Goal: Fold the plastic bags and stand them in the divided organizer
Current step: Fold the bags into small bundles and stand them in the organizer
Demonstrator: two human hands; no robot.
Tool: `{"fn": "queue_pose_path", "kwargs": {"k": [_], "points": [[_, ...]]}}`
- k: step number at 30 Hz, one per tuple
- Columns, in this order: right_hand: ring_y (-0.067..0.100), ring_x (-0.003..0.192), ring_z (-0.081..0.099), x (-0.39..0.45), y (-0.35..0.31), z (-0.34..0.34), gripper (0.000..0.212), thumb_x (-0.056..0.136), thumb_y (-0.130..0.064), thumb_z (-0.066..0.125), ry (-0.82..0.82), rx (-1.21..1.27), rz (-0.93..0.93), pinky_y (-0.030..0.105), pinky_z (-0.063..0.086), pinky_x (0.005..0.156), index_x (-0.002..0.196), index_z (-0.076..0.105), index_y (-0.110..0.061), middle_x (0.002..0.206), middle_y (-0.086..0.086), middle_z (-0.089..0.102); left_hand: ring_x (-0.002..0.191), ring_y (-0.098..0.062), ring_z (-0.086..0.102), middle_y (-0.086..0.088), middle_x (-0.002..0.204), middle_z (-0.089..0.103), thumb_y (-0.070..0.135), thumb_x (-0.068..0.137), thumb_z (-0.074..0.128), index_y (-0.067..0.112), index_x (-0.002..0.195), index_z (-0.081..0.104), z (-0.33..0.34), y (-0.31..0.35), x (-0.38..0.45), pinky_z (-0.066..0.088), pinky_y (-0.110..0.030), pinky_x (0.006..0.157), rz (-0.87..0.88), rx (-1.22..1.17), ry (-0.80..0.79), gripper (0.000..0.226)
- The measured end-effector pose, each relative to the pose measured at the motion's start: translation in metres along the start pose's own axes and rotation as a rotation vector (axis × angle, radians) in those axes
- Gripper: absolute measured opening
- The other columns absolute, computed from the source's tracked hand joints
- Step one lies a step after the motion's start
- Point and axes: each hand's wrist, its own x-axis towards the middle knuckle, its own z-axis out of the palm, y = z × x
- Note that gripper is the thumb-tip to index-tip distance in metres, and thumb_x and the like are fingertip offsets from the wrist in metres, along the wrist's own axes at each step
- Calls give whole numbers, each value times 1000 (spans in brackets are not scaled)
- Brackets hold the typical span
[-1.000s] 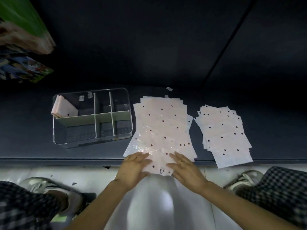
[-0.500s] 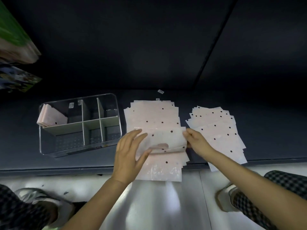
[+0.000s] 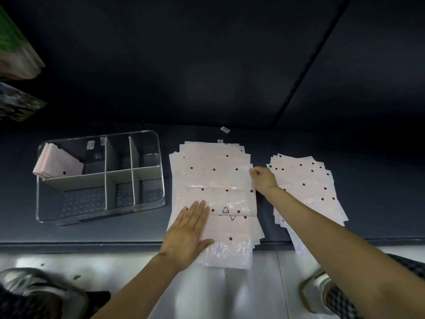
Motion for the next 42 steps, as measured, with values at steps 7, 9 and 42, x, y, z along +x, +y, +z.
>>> {"fn": "queue_pose_path", "kwargs": {"k": [7,9,42], "points": [[29,107,54,-38,-1,10,28,96,-11,43,337,-263,-348,32,44,82,120,56,-6,116,14,61,138,-22,-30,-3,148,-33,66,90,9,15,142,-25,28,-5,8,-18,-35,115,-36,20,-175,81],[30,127,47,-65,4,27,38,96,-11,45,148,-446,-721,38,35,108,132,50,-4,136,15,52,139,-25,-29,-7,148,-34,67,90,8,15,144,-23,28,-4,9,-17,-36,116,-43,31,-178,81],[5,90,55,-97,42,-30,16,97,-20,50,-351,-159,-545,23,43,81,103,62,-27,99,-15,64,104,-13,58,6,110,67,31,86,67,23,113,67,-22,-42,18,44,-30,92,-197,-498,100,28]]}}
